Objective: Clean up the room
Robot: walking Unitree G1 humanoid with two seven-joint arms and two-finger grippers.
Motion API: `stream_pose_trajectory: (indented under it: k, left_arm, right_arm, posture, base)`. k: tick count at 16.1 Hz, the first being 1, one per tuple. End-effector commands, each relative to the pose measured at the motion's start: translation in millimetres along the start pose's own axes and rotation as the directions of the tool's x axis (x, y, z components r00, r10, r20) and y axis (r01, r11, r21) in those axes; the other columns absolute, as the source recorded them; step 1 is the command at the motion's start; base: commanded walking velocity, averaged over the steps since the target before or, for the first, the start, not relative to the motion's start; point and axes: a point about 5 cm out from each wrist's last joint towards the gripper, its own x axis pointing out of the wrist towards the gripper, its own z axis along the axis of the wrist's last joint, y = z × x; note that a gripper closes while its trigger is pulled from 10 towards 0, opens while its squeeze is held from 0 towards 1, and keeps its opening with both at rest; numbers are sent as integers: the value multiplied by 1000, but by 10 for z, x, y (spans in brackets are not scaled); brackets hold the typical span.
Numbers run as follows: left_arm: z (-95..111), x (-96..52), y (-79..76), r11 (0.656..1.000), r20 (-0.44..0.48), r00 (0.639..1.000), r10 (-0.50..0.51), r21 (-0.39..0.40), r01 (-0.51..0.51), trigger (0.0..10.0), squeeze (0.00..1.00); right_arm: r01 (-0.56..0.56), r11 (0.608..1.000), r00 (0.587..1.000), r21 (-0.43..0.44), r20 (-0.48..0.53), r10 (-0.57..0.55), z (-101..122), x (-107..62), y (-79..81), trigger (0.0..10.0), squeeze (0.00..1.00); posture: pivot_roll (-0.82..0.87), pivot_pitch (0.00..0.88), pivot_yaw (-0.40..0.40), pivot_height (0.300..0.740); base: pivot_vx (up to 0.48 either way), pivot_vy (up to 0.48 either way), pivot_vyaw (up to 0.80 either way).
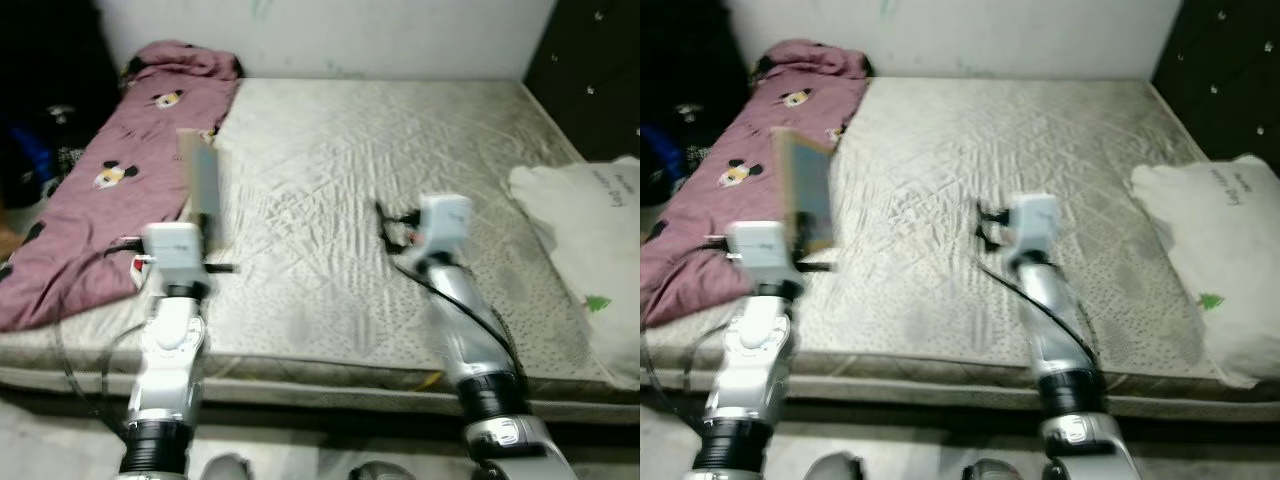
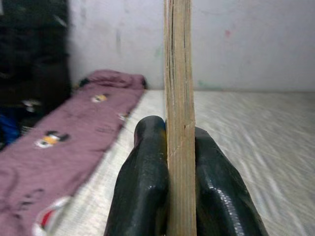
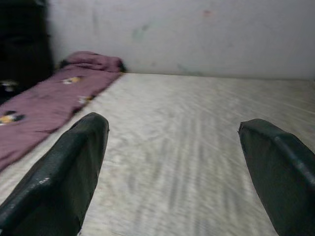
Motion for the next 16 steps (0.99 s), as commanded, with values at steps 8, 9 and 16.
stream_pose_trajectory:
  k: [8,9,16]
  left_arm:
    - [-20,-33,139,999,-3,999,39,-5,-39,10000,0]
    - [-40,-47,148,999,-12,999,53,2,-53,10000,0]
    - [-109,-181,202,999,15,1000,-21,40,21,10000,0]
  right_arm:
    - [-22,1000,999,7,-28,22,-124,-37,89,10000,0]
    - [-24,1000,999,5,-31,24,-142,-48,94,10000,0]
    - [-15,1000,999,7,-46,15,-239,-109,106,10000,0]
  posture:
    - [-77,0,-2,740]
    - [-76,0,0,740]
    - [-71,0,18,740]
  base:
    - [0,-203,0]
    - [0,0,0]
    - [0,0,0]
